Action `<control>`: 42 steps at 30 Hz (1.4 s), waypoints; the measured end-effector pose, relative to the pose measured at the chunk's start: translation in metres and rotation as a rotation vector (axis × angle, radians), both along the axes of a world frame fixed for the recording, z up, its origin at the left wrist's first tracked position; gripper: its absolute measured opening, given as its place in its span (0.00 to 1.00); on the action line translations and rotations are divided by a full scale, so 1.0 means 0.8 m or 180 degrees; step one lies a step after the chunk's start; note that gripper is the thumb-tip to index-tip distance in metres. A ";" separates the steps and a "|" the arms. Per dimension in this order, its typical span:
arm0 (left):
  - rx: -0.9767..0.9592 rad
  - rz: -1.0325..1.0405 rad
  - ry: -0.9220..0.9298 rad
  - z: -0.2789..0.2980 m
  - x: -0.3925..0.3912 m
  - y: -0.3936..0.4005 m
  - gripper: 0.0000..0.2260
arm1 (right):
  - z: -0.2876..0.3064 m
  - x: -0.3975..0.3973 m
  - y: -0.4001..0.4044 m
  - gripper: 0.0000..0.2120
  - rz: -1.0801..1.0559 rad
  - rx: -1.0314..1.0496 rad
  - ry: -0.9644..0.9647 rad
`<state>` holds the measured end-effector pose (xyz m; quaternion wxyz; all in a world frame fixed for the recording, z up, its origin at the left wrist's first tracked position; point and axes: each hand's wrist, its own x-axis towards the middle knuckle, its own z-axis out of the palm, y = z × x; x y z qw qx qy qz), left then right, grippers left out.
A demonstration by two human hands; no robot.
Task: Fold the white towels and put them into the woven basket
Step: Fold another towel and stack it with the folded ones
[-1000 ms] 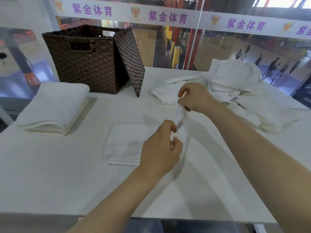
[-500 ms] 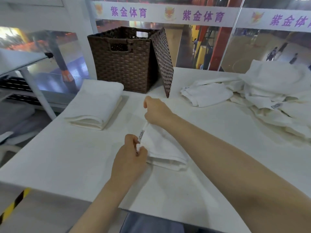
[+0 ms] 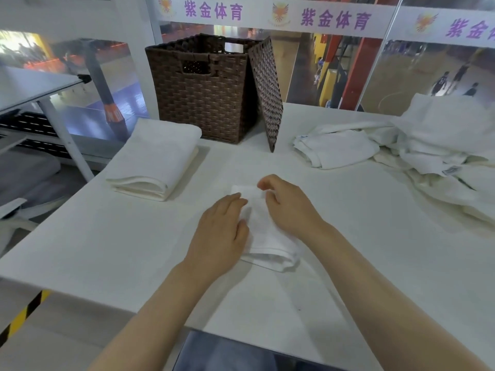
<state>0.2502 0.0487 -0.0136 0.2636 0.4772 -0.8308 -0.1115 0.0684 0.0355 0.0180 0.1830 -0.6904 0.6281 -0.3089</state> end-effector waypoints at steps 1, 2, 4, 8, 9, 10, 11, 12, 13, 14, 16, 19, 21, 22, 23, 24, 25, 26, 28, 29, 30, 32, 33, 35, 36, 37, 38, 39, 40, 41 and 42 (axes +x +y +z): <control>0.0119 -0.0111 -0.0119 -0.002 -0.007 -0.005 0.32 | -0.006 -0.004 0.005 0.13 -0.0060 0.0111 0.0207; 0.0266 -0.0155 -0.0288 -0.005 -0.012 -0.010 0.35 | -0.012 -0.007 0.009 0.15 -0.0094 0.0220 0.0474; 0.0536 -0.0117 -0.0650 -0.018 -0.014 -0.019 0.38 | -0.028 -0.009 0.019 0.22 -0.0067 0.0467 0.1003; 0.0887 -0.0029 -0.0580 -0.031 -0.006 -0.026 0.29 | -0.053 -0.016 0.031 0.29 0.0153 0.0586 0.1312; 0.0929 -0.0036 -0.0513 -0.032 -0.005 -0.026 0.28 | -0.056 -0.019 0.031 0.29 0.0164 0.0549 0.1280; 0.0965 -0.0044 -0.0471 -0.032 -0.006 -0.025 0.28 | -0.058 -0.021 0.031 0.29 0.0163 0.0496 0.1247; 0.1006 -0.0047 -0.0423 -0.031 -0.006 -0.025 0.28 | -0.061 -0.022 0.031 0.28 0.0163 0.0438 0.1233; 0.1061 -0.0040 -0.0348 -0.032 -0.006 -0.024 0.28 | -0.064 -0.023 0.033 0.28 0.0165 0.0365 0.1201; 0.1120 -0.0014 -0.0248 -0.031 -0.006 -0.023 0.28 | -0.067 -0.023 0.036 0.29 0.0145 0.0268 0.1087; 0.1197 0.0022 -0.0140 -0.031 -0.006 -0.021 0.29 | -0.070 -0.023 0.041 0.29 0.0083 0.0159 0.0876; 0.1338 0.0085 0.0029 -0.033 -0.004 -0.019 0.31 | -0.074 -0.026 0.054 0.26 -0.0217 0.0104 0.0358; 0.1383 0.0231 0.0131 -0.038 0.004 -0.020 0.40 | -0.068 -0.032 0.076 0.30 -0.0657 0.0439 -0.0100; 0.1337 0.0279 0.0142 -0.035 0.007 -0.020 0.42 | -0.063 -0.035 0.088 0.33 -0.0628 0.0604 -0.0149; 0.1302 0.0275 0.0154 -0.033 0.007 -0.019 0.41 | -0.060 -0.036 0.094 0.35 -0.0535 0.0664 -0.0138; 0.1261 0.0257 0.0170 -0.030 0.007 -0.017 0.39 | -0.058 -0.035 0.100 0.36 -0.0433 0.0730 -0.0122; 0.1230 0.0242 0.0195 -0.029 0.007 -0.016 0.37 | -0.057 -0.034 0.105 0.38 -0.0329 0.0794 -0.0087; 0.1202 0.0228 0.0210 -0.028 0.007 -0.016 0.35 | -0.056 -0.033 0.108 0.39 -0.0246 0.0845 -0.0030; 0.1174 0.0235 0.0194 -0.027 0.008 -0.018 0.35 | -0.055 -0.032 0.110 0.40 -0.0199 0.0878 0.0038; 0.1004 0.0309 -0.0005 -0.028 0.011 -0.029 0.37 | -0.054 -0.028 0.103 0.42 -0.0192 0.0884 0.0163; 0.0859 0.0383 -0.0139 -0.028 0.012 -0.038 0.37 | -0.054 -0.025 0.094 0.43 -0.0219 0.0852 0.0217; 0.0699 0.0479 -0.0261 -0.028 0.014 -0.048 0.36 | -0.056 -0.022 0.081 0.44 -0.0246 0.0799 0.0282; 0.0285 0.0641 -0.0447 -0.027 0.019 -0.067 0.29 | -0.062 -0.013 0.050 0.45 -0.0264 0.0737 0.0415; 0.0010 0.0675 -0.0532 -0.028 0.022 -0.074 0.25 | -0.066 -0.007 0.034 0.45 -0.0256 0.0736 0.0466; -0.0342 0.0727 -0.0641 -0.030 0.028 -0.083 0.22 | -0.073 0.005 0.004 0.45 -0.0240 0.0752 0.0542; -0.0361 0.0742 -0.0631 -0.031 0.031 -0.086 0.22 | -0.075 0.011 -0.009 0.45 -0.0250 0.0757 0.0572; -0.0357 0.0751 -0.0608 -0.032 0.032 -0.087 0.22 | -0.076 0.018 -0.023 0.45 -0.0272 0.0761 0.0592; -0.0373 0.0758 -0.0589 -0.033 0.033 -0.088 0.22 | -0.075 0.024 -0.035 0.45 -0.0300 0.0767 0.0603; -0.0416 0.0751 -0.0584 -0.035 0.033 -0.089 0.21 | -0.075 0.029 -0.047 0.44 -0.0328 0.0777 0.0613; -0.0449 0.0720 -0.0592 -0.038 0.034 -0.091 0.21 | -0.074 0.033 -0.058 0.44 -0.0339 0.0788 0.0627; -0.0427 0.0671 -0.0599 -0.040 0.034 -0.093 0.22 | -0.072 0.035 -0.068 0.45 -0.0331 0.0800 0.0634; -0.0334 0.0632 -0.0597 -0.041 0.035 -0.094 0.23 | -0.071 0.036 -0.077 0.45 -0.0305 0.0809 0.0631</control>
